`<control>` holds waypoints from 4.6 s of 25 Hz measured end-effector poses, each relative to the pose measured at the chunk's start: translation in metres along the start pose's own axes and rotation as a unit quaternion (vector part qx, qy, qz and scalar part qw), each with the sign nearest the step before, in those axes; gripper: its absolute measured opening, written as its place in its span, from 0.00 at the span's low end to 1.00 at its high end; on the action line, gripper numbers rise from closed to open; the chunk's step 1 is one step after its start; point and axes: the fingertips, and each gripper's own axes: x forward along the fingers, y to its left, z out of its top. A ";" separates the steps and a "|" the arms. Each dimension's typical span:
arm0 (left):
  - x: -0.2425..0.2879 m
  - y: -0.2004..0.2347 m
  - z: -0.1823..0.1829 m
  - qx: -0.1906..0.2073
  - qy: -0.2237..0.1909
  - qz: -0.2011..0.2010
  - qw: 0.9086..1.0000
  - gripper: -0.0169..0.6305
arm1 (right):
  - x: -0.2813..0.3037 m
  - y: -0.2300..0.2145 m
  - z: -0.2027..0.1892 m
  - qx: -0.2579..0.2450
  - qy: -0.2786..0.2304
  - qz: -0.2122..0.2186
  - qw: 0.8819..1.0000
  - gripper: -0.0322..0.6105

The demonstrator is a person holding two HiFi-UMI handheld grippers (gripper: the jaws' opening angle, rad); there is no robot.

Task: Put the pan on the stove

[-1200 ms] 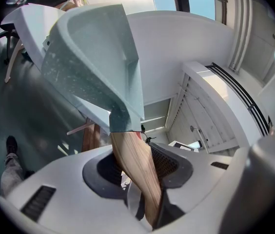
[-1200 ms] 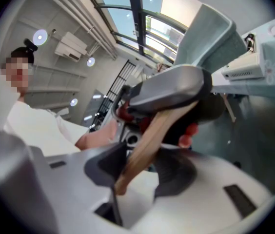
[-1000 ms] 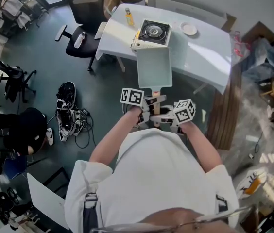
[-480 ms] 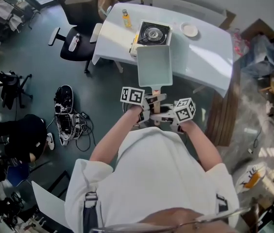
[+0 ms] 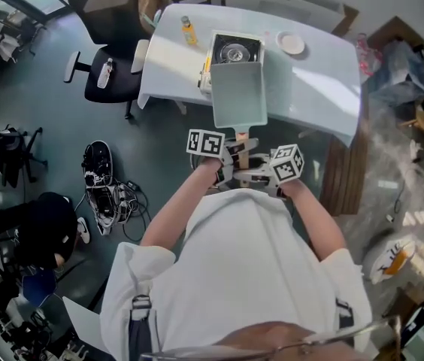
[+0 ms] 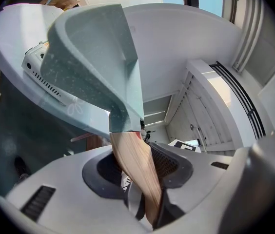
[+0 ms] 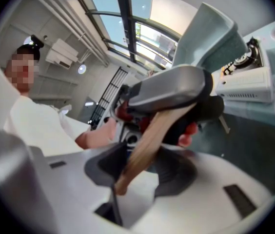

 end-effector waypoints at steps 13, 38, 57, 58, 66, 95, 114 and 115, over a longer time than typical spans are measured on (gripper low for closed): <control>0.009 0.011 0.043 -0.002 0.010 0.002 1.000 0.29 | -0.004 -0.025 0.039 0.004 -0.010 0.002 1.000 0.32; 0.108 0.068 0.151 -0.029 -0.099 0.044 0.994 0.30 | -0.101 -0.130 0.096 0.006 0.119 0.061 0.991 0.32; 0.126 0.153 0.193 -0.056 -0.118 0.061 0.990 0.31 | -0.096 -0.219 0.111 0.031 0.165 0.071 0.983 0.32; 0.126 0.158 0.195 -0.055 -0.116 0.063 0.990 0.31 | -0.095 -0.224 0.111 0.031 0.166 0.072 0.983 0.32; 0.127 0.187 0.205 -0.062 -0.107 0.061 0.990 0.31 | -0.084 -0.254 0.115 0.043 0.167 0.062 0.983 0.33; 0.132 0.210 0.223 -0.080 -0.124 0.043 0.988 0.41 | -0.086 -0.287 0.131 0.081 0.149 0.054 0.984 0.40; 0.067 0.216 0.215 -0.062 -0.147 0.118 0.980 0.50 | -0.121 -0.306 0.168 0.051 0.079 -0.033 0.995 0.47; 0.062 0.216 0.215 -0.058 -0.150 0.126 0.979 0.50 | -0.127 -0.309 0.170 0.051 0.074 -0.042 0.995 0.47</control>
